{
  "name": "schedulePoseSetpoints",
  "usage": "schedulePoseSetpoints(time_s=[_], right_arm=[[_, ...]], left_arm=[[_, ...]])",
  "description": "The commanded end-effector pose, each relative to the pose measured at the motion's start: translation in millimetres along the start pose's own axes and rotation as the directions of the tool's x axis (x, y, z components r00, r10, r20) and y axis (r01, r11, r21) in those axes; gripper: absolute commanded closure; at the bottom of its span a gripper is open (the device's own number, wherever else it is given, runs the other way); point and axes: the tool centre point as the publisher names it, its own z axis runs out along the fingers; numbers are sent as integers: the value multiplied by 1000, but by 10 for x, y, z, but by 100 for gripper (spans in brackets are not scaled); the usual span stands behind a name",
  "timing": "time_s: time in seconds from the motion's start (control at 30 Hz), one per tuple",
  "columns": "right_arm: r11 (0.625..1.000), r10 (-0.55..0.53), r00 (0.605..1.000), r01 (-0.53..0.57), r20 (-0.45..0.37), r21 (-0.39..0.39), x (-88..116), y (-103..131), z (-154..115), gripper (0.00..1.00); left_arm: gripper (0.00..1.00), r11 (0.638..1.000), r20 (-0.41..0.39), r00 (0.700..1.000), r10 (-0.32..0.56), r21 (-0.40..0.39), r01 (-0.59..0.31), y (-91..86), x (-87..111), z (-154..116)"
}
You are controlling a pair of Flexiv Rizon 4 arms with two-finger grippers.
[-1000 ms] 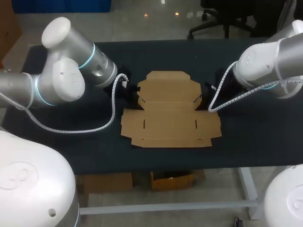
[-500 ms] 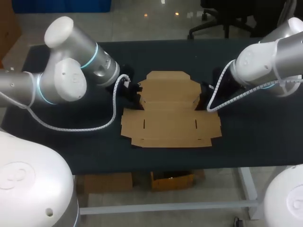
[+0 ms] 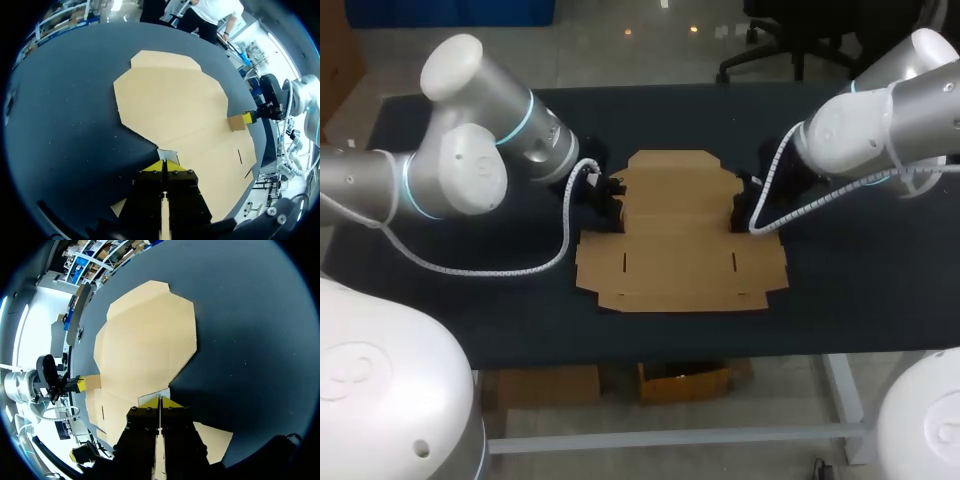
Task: Assemble the packaging by folding the flat box into shape, placing the metal phone stand inside, and closing the box properly
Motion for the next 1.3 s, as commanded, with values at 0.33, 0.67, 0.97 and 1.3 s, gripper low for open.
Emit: schedulePoseSetpoints(time_s=[0.33, 0.67, 0.97, 1.3], right_arm=[[1000, 0, 999, 0, 35, 5, 85, 21, 26, 100], [1000, 6, 998, -6, 56, 2, 117, 0, 40, 100], [1000, 0, 998, 0, 68, 7, 172, 15, 83, 100], [1000, -1, 996, 0, 86, 11, 211, 11, 119, 100]], left_arm=[[100, 1000, 17, 1000, -10, -10, 11, 1, 100, -12], [100, 999, 16, 1000, -26, -20, 27, -9, 122, -16], [100, 999, 16, 999, -30, -25, 30, -19, 146, 21], [100, 999, 18, 999, -36, -28, 36, -25, 149, 76]])
